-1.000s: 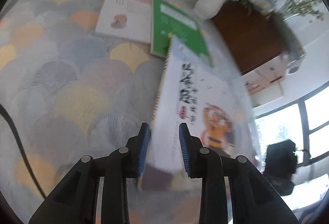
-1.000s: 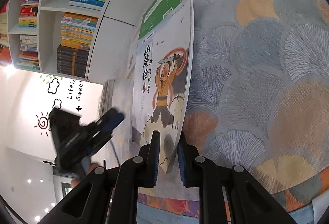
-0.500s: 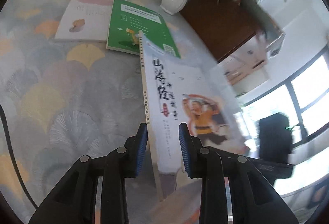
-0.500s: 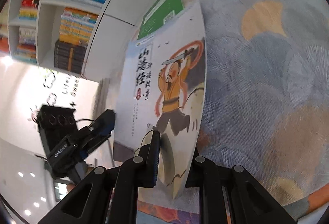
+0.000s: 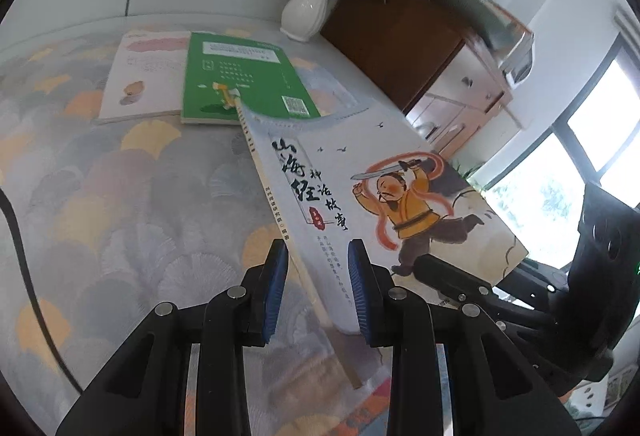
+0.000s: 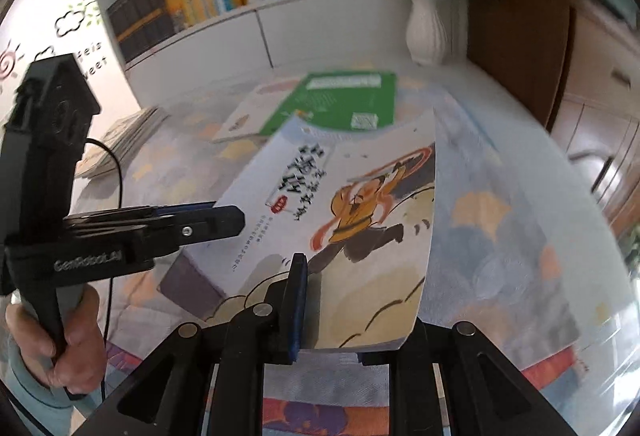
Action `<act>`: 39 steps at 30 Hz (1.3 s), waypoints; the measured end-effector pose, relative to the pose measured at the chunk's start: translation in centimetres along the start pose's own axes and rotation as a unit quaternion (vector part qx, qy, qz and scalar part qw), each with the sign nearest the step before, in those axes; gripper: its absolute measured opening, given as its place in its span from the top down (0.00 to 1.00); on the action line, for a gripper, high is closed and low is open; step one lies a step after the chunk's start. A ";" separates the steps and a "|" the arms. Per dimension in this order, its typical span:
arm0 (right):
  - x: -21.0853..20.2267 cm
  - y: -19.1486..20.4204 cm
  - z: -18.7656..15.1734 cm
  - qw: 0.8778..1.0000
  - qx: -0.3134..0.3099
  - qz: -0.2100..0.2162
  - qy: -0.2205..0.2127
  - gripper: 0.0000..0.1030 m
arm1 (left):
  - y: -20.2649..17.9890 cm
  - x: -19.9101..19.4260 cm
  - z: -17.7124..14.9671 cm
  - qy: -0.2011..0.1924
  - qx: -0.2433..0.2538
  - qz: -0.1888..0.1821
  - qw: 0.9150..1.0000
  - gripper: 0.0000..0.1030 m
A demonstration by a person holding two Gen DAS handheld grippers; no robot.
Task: Organize books
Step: 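Lift the Shan Hai Jing book with both grippers and carry it to the stack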
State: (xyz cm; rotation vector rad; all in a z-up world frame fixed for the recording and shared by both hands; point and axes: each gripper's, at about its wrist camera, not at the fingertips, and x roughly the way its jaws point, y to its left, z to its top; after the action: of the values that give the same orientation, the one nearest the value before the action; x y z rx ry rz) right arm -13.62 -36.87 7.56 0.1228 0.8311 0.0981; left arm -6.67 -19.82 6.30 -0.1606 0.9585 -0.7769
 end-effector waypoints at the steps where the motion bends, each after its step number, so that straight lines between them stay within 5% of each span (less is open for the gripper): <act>1: -0.4 0.4 0.0 1.000 -0.007 -0.001 -0.004 0.83 | 0.2 -0.7 0.0 -0.007 -0.004 -0.003 1.000 0.74; 8: -2.8 4.9 1.0 0.998 -0.049 0.016 -0.048 0.82 | 1.6 -7.5 0.2 -0.065 -0.011 -0.005 0.998 0.74; 17: -3.7 14.7 5.9 0.989 -0.098 0.074 -0.080 0.81 | 7.9 -18.1 1.8 -0.140 -0.052 0.053 0.987 0.74; 27: 3.2 27.6 14.9 0.973 -0.101 0.198 -0.067 0.80 | 21.0 -27.3 6.3 -0.230 -0.126 0.140 0.955 0.74; 33: 10.0 34.5 17.9 0.964 -0.119 0.229 -0.059 0.76 | 29.3 -27.2 7.3 -0.245 -0.182 0.184 0.934 0.74; 39: 15.8 39.2 17.4 0.959 -0.137 0.242 -0.051 0.72 | 34.8 -26.7 6.6 -0.245 -0.228 0.205 0.920 0.74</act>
State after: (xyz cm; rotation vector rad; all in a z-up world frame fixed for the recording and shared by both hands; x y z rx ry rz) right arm 8.32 2.80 13.39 0.0680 0.6620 0.6614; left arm 7.83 21.63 12.59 -0.5177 0.6417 -0.0972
